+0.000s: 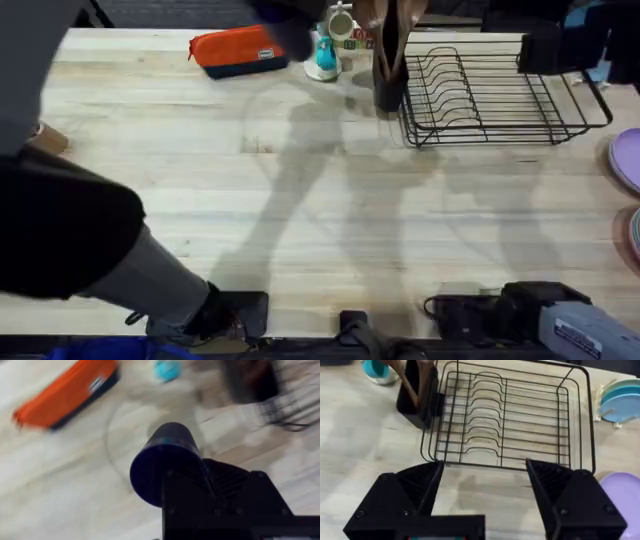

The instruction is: Pick up the cup on the table and put them onto the rack.

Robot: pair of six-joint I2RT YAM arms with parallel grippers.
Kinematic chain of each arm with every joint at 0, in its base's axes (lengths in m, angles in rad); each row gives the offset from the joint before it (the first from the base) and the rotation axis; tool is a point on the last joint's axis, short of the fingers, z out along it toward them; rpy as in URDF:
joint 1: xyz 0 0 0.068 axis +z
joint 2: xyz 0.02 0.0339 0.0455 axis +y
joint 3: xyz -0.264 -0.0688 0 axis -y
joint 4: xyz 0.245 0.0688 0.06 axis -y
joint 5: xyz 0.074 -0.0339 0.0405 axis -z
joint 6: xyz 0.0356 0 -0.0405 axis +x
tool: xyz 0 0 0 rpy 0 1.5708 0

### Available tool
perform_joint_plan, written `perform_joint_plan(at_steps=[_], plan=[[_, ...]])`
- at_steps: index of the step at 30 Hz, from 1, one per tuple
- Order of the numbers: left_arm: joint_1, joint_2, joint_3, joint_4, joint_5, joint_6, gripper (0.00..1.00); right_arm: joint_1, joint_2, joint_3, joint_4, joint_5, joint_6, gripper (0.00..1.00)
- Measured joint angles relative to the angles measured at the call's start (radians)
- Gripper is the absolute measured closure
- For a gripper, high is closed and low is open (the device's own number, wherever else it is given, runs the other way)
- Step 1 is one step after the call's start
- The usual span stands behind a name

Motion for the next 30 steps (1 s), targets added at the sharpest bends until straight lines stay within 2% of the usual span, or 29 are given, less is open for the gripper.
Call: perform_joint_plan(at_steps=[4,8,10,20,30], plan=[[-0.125,0.000,0.012,0.052,0.000,0.016,0.961,-0.009,0.000,0.000,-0.030,0.011,-0.001,0.005],[-0.216,0.000,0.012,0.106,0.004,0.023,0.962,-0.046,0.000,0.000,-0.065,0.040,-0.004,0.005],[-0.246,0.000,0.012,0.133,0.004,0.024,0.962,-0.070,-0.001,0.000,-0.078,0.048,-0.004,0.005],[-0.344,0.022,0.015,0.242,0.058,0.027,0.962,-0.178,-0.069,0.000,-0.104,0.057,-0.004,0.005],[-0.413,0.211,0.015,0.301,0.076,0.027,0.961,-0.200,-0.090,0.000,-0.108,0.057,-0.004,0.005]])
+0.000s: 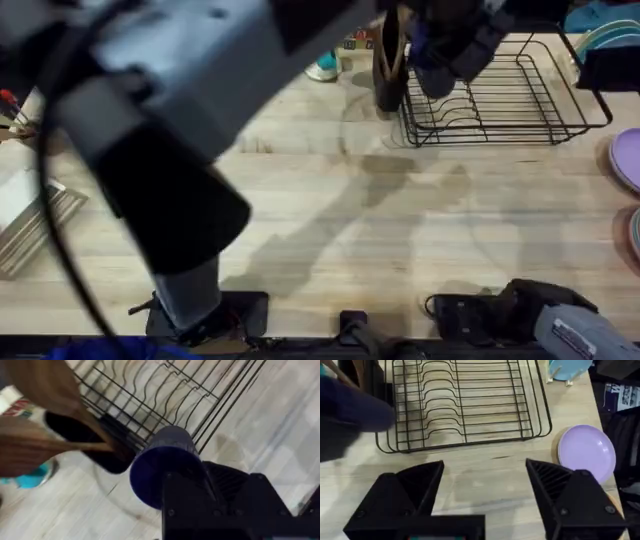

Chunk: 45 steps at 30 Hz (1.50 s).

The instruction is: Pick up the cup on the table and put them onto the rack.

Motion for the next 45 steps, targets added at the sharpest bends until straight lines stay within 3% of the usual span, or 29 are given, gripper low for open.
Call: perform_joint_plan(at_steps=[10,21,31,45], plan=[[-0.046,0.079,0.000,0.036,0.003,0.000,0.960,0.000,0.000,0.000,0.000,0.000,0.000,0.005],[-0.045,0.184,0.000,0.072,-0.002,0.000,0.961,0.000,0.000,0.000,0.000,0.000,0.000,0.006],[-0.045,0.193,0.000,0.080,-0.047,0.000,0.960,0.000,0.000,0.000,0.000,0.000,0.000,0.005],[-0.046,0.247,0.002,0.073,-0.054,0.001,0.961,0.000,0.000,0.000,0.000,0.000,0.000,0.006]])
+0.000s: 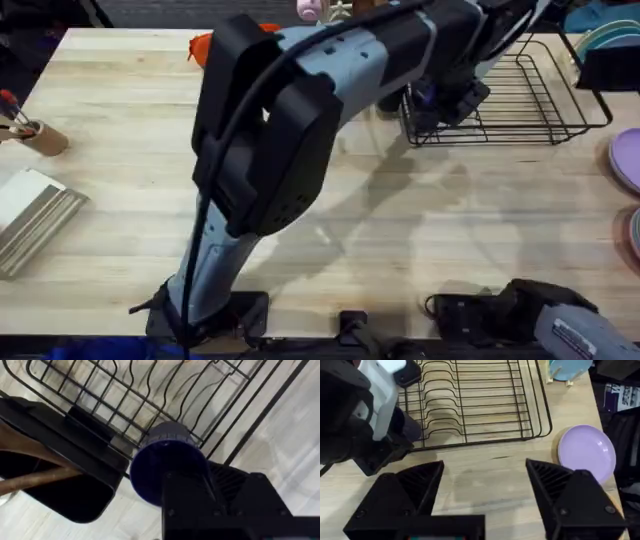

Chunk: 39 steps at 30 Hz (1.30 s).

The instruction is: Pick up the cup on the table and put them onto the rack.

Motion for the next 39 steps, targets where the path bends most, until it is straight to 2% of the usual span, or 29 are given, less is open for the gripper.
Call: perform_joint_plan(at_steps=[12,16,20,26,33,39], plan=[[0.000,0.000,0.000,0.006,0.000,0.000,0.914,0.000,0.000,0.000,0.000,0.000,0.000,0.006],[0.000,0.000,0.000,0.006,0.000,0.000,0.826,0.000,0.000,0.000,0.000,0.000,0.000,0.006],[0.000,0.000,0.004,0.004,0.001,-0.001,0.791,0.000,0.000,0.000,0.000,0.000,0.000,0.006],[0.000,0.000,0.046,-0.018,0.004,0.000,0.715,0.000,0.000,0.000,0.000,0.000,0.000,0.006],[0.000,0.000,0.100,-0.028,0.004,0.000,0.669,0.000,0.000,0.000,0.000,0.000,0.000,0.006],[0.000,0.000,0.171,-0.085,0.004,0.000,0.647,0.000,0.000,0.000,0.000,0.000,0.000,0.005]])
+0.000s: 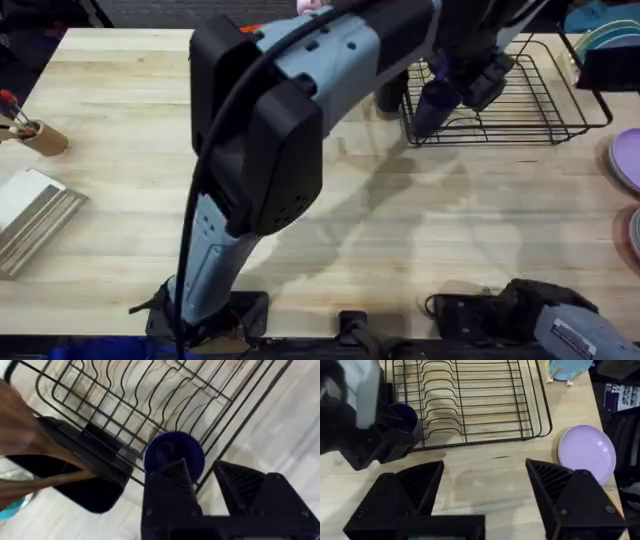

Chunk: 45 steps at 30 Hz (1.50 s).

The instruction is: Pick up the cup on the table and put them onto the rack.

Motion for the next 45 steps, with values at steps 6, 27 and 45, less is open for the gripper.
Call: perform_joint_plan(at_steps=[6,27,45], plan=[[0.000,0.000,0.161,-0.121,0.000,0.002,0.500,0.000,0.000,0.000,0.000,0.000,0.000,0.005],[0.007,-0.003,0.283,-0.282,0.000,0.180,0.006,0.000,0.000,0.000,-0.005,0.000,0.000,0.005],[0.129,-0.216,0.116,-0.269,0.000,0.218,0.006,0.000,0.000,0.000,-0.006,0.000,0.000,0.005]])
